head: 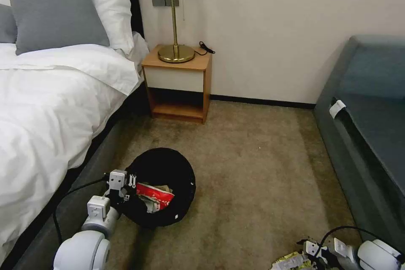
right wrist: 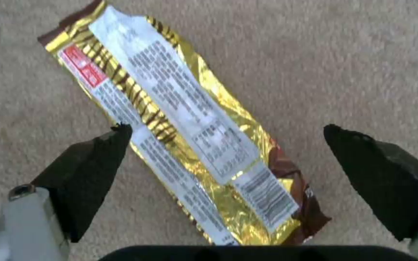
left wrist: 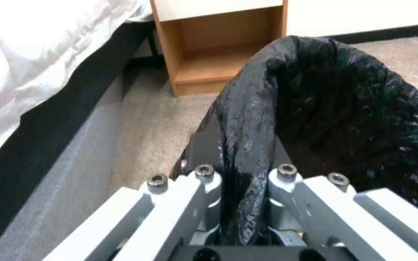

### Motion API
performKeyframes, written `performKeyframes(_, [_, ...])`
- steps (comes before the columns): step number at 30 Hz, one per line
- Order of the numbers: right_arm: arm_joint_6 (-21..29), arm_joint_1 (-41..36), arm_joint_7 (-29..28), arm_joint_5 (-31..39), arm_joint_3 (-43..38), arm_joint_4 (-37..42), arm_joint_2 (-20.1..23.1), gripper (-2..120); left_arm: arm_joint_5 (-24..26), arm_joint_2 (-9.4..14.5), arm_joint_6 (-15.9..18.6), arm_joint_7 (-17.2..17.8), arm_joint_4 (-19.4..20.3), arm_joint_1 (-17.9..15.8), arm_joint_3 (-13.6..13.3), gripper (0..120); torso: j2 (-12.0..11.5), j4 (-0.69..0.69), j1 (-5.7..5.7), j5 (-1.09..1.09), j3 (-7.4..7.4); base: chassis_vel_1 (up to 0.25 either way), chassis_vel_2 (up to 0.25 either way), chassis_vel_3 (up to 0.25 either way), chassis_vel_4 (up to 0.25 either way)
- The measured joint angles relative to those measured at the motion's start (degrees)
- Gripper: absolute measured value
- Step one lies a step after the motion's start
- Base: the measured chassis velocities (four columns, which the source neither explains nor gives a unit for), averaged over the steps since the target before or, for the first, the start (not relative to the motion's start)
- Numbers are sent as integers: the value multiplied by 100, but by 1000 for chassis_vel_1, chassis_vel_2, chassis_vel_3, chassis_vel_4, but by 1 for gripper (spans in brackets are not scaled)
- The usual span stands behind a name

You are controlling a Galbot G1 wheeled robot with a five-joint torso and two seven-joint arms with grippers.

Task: Pick up the trash bin, then pick up the garbage on the floor and place it into the trash bin.

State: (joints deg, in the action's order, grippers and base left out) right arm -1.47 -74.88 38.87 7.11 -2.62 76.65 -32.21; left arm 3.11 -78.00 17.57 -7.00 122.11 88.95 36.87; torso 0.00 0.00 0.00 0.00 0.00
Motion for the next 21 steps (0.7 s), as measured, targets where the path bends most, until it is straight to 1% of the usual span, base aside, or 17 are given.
performKeyframes(21, [-59, -8, 131, -48, 40, -174, -84, 100, 9, -3, 20, -62, 39, 25, -16, 7, 0, 0, 0, 0, 0, 0, 0, 0, 0])
